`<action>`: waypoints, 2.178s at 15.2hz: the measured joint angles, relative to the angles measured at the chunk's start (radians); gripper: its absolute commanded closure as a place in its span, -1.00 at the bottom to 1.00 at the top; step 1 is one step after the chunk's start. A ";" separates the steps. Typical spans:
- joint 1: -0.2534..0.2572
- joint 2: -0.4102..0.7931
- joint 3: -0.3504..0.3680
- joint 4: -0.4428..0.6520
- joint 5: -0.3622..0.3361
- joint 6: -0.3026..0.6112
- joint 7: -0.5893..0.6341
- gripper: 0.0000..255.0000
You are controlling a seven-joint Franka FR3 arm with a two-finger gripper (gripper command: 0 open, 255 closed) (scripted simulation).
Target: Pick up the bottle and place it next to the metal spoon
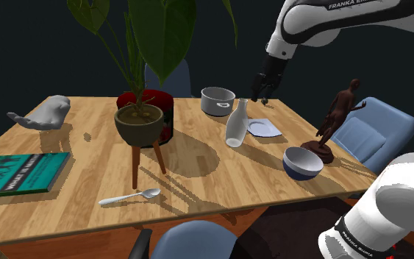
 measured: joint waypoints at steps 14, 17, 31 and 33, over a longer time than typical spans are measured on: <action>-0.034 0.408 -0.043 0.283 -0.006 0.146 -0.045 -1.00; -0.035 0.426 -0.043 0.263 -0.004 0.184 -0.048 -1.00; -0.034 0.442 -0.041 0.249 -0.001 0.214 -0.049 1.00; -0.034 0.442 -0.041 0.249 -0.001 0.214 -0.049 1.00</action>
